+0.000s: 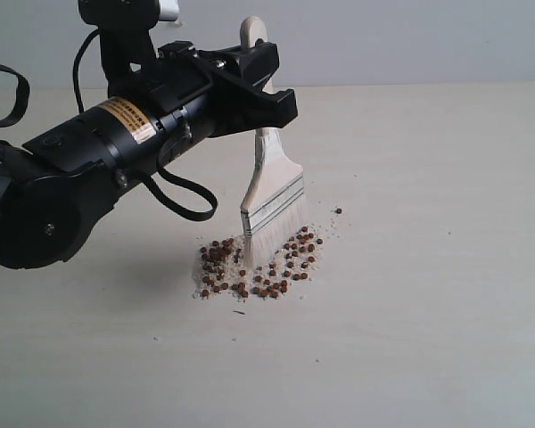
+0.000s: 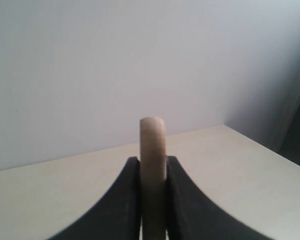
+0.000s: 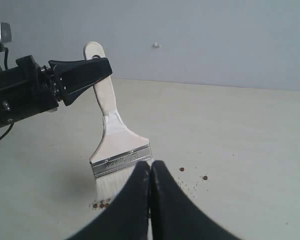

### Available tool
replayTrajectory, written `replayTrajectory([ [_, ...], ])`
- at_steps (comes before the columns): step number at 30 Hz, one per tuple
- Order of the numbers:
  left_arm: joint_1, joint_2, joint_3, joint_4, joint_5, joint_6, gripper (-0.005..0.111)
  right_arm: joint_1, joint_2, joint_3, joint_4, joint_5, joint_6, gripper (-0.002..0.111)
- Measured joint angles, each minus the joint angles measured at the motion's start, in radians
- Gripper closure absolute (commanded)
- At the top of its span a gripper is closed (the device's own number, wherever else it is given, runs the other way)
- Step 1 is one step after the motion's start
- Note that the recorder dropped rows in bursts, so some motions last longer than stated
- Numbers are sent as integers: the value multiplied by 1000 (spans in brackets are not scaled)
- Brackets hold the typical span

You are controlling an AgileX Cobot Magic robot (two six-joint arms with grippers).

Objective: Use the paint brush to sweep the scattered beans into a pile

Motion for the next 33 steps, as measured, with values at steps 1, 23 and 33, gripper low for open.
replayTrajectory([
  [1, 0, 0, 0, 0, 0, 0, 107, 0, 0, 0, 0, 0, 0, 108],
  [23, -105, 85, -25, -513, -77, -189, 107, 0, 0, 0, 0, 0, 0, 108],
  [33, -280, 198, -262, -1045, -187, 248, 107, 0, 0, 0, 0, 0, 0, 108],
])
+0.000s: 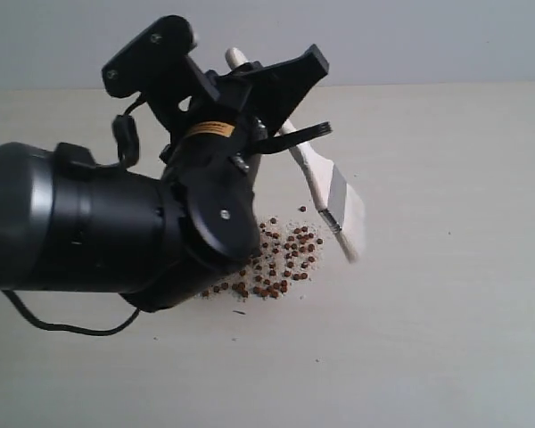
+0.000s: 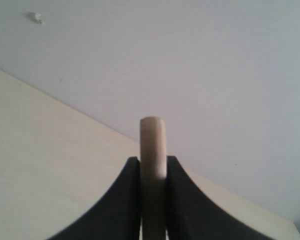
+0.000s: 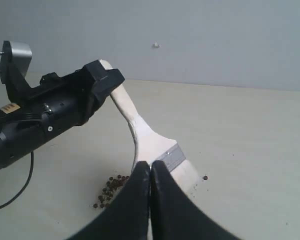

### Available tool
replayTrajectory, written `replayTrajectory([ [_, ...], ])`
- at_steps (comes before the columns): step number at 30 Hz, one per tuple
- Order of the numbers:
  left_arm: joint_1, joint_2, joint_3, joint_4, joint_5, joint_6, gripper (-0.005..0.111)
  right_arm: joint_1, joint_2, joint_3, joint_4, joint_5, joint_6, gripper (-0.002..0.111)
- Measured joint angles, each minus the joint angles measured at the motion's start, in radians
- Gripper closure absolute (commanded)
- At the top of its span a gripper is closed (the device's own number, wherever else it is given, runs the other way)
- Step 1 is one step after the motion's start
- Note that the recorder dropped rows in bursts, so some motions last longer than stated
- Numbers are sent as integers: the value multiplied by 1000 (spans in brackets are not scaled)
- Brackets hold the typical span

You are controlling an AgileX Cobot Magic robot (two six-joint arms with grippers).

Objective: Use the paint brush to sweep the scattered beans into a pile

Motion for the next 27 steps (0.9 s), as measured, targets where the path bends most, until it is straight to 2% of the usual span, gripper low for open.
replayTrajectory([
  [3, -29, 29, -55, -68, -16, 62, 107, 0, 0, 0, 0, 0, 0, 108],
  [8, -35, 50, -77, -92, -4, 84, 107, 0, 0, 0, 0, 0, 0, 108],
  [18, -35, 57, -79, -125, 30, 29, 107, 0, 0, 0, 0, 0, 0, 108],
  [27, -35, 127, -104, -135, -72, 31, 107, 0, 0, 0, 0, 0, 0, 108],
])
